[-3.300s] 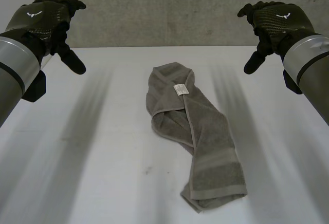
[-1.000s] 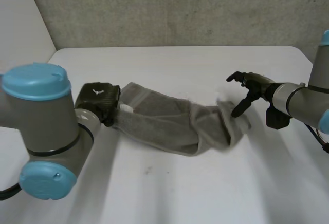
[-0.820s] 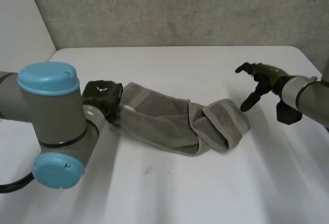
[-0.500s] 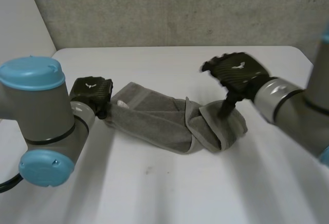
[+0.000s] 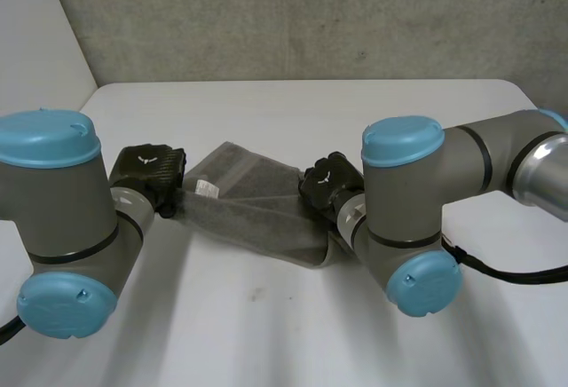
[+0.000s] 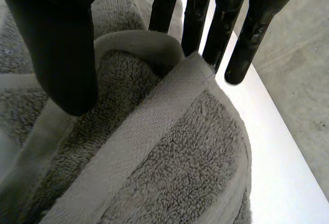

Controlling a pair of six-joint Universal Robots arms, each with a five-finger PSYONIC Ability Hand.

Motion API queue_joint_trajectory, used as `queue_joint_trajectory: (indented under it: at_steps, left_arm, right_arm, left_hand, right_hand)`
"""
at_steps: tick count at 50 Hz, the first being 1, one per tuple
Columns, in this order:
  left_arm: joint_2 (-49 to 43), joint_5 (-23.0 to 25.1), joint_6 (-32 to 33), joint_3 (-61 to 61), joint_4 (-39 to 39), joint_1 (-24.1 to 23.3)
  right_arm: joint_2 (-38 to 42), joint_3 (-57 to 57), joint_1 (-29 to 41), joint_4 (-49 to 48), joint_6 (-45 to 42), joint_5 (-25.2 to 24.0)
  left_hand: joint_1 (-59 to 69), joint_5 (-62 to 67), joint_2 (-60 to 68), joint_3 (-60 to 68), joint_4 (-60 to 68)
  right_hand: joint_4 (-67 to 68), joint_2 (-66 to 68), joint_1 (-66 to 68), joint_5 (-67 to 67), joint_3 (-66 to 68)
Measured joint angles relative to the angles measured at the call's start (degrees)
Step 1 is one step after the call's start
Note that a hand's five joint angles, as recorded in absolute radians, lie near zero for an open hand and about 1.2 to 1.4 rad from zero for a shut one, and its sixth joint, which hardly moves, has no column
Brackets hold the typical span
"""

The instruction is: Fold the towel.

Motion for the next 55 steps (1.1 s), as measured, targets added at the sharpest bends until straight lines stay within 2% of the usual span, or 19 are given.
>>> queue_joint_trajectory:
  at_steps: [4,6,7,12,17,24,28,33,39,43,48,52,53,55]
  left_arm:
    - [0.0,0.0,0.0,0.0,0.0,0.0]
    - [0.0,0.0,0.0,-0.1,0.0,0.0]
    - [0.0,0.0,0.0,-0.1,0.0,0.0]
    - [0.1,-0.1,0.0,-0.1,0.0,0.2]
    - [1.2,-0.3,0.0,0.1,-0.2,1.4]
    - [6.2,-0.1,0.1,0.1,-0.6,4.4]
    - [10.8,-0.1,0.1,-0.4,-1.4,6.0]
    - [13.2,0.2,0.1,-2.3,-2.8,6.0]
    - [11.8,1.6,0.1,-4.3,-4.2,5.7]
    - [7.4,2.5,0.2,-1.9,-4.1,5.8]
    - [2.1,2.6,0.1,7.1,-3.9,5.8]
    - [-1.3,2.2,-0.6,21.0,-3.8,5.8]
    - [-2.1,1.9,-1.4,27.4,-3.7,5.8]
    - [-2.5,1.3,-3.0,33.9,-3.8,5.8]
  right_arm:
    - [1.0,0.0,-0.1,-2.1,0.0,0.1]
    - [1.0,0.2,-0.2,-3.1,0.0,0.2]
    - [0.8,0.3,-0.3,-3.4,0.1,0.2]
    - [-3.3,1.5,-0.8,-5.8,0.7,0.7]
    - [-12.0,4.8,-3.2,-8.1,2.0,0.7]
    - [-21.0,9.3,-7.0,-6.2,2.3,-0.9]
    - [-25.4,11.7,-10.6,3.2,-0.1,-4.3]
    - [-26.8,12.9,-13.5,13.8,-2.8,-8.1]
    - [-26.3,13.8,-14.7,17.4,-4.0,-11.6]
    - [-24.1,13.4,-14.8,11.6,-3.9,-12.3]
    - [-21.2,10.7,-15.3,-0.9,-3.6,-11.9]
    - [-20.2,6.8,-15.5,-13.5,-3.2,-10.7]
    - [-20.4,5.1,-15.5,-20.8,-2.9,-10.2]
    - [-21.1,4.1,-15.5,-27.6,-2.6,-9.8]
  left_hand:
    - [0.0,0.0,0.0,0.0,0.0]
    - [0.0,0.0,0.0,0.0,0.0]
    - [0.0,0.0,0.0,0.0,0.0]
    - [0.2,0.3,1.1,1.1,1.0]
    - [2.7,3.8,5.4,5.3,5.5]
    - [3.4,5.6,7.5,7.5,7.9]
    - [3.4,5.8,7.8,7.8,8.2]
    - [3.4,5.8,7.8,7.9,8.3]
    - [3.4,5.8,7.8,7.9,8.4]
    - [3.4,5.8,7.9,7.9,8.4]
    - [3.4,5.8,7.9,7.9,8.4]
    - [3.4,5.8,7.9,8.0,8.4]
    - [3.4,5.8,7.9,8.0,8.4]
    - [3.4,5.8,7.9,8.0,8.4]
  right_hand:
    - [14.3,13.8,15.3,13.3,14.2]
    - [31.9,31.8,35.7,30.4,31.7]
    - [33.5,33.3,37.6,32.0,33.3]
    - [36.0,34.5,39.2,33.3,35.1]
    - [36.0,34.5,39.2,33.3,35.3]
    - [36.1,34.5,39.4,33.6,35.5]
    - [36.3,34.5,39.4,33.8,35.6]
    - [36.3,34.5,39.4,33.8,35.6]
    - [36.3,34.5,39.4,33.8,35.8]
    - [36.3,34.5,39.4,33.8,35.8]
    - [36.3,34.5,39.5,33.8,35.8]
    - [36.3,34.5,39.6,33.8,35.8]
    - [36.3,34.6,39.6,33.8,35.8]
    - [36.3,34.6,39.7,33.8,35.8]
